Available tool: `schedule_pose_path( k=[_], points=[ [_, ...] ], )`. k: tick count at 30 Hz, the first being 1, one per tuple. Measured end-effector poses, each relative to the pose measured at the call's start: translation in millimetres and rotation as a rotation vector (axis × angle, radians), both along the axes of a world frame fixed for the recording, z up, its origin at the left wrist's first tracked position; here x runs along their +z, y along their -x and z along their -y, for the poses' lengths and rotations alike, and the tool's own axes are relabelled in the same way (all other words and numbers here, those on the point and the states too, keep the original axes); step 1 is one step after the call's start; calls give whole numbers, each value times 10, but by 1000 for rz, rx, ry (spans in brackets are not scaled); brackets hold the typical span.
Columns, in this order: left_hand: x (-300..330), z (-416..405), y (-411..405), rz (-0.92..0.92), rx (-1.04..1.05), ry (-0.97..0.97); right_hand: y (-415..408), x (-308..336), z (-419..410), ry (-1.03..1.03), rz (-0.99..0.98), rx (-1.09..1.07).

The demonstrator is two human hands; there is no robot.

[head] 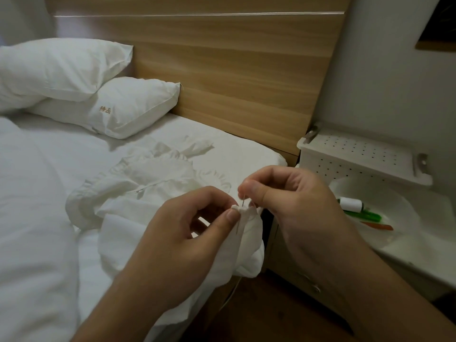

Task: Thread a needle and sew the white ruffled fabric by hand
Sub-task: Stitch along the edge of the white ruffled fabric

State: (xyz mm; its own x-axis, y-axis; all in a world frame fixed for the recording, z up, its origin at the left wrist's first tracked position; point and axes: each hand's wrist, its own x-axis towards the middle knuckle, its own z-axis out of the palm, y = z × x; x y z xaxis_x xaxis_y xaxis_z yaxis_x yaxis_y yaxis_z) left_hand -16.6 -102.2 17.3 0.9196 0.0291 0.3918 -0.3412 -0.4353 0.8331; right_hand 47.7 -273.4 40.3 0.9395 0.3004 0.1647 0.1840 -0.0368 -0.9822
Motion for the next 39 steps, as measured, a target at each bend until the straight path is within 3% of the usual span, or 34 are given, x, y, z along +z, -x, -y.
schedule_pose_path(
  k=[11, 18, 39],
  points=[
    [-10, -4, 1, -57, -28, 82, -79, 0, 16, -226, -102, -99],
    [27, -1, 20, -104, -29, 228, -112, 14, 53, -187, 43, -51],
    [91, -8, 28, -119, 123, 324, -254, 131, 415, 372, 160, 320]
  ],
)
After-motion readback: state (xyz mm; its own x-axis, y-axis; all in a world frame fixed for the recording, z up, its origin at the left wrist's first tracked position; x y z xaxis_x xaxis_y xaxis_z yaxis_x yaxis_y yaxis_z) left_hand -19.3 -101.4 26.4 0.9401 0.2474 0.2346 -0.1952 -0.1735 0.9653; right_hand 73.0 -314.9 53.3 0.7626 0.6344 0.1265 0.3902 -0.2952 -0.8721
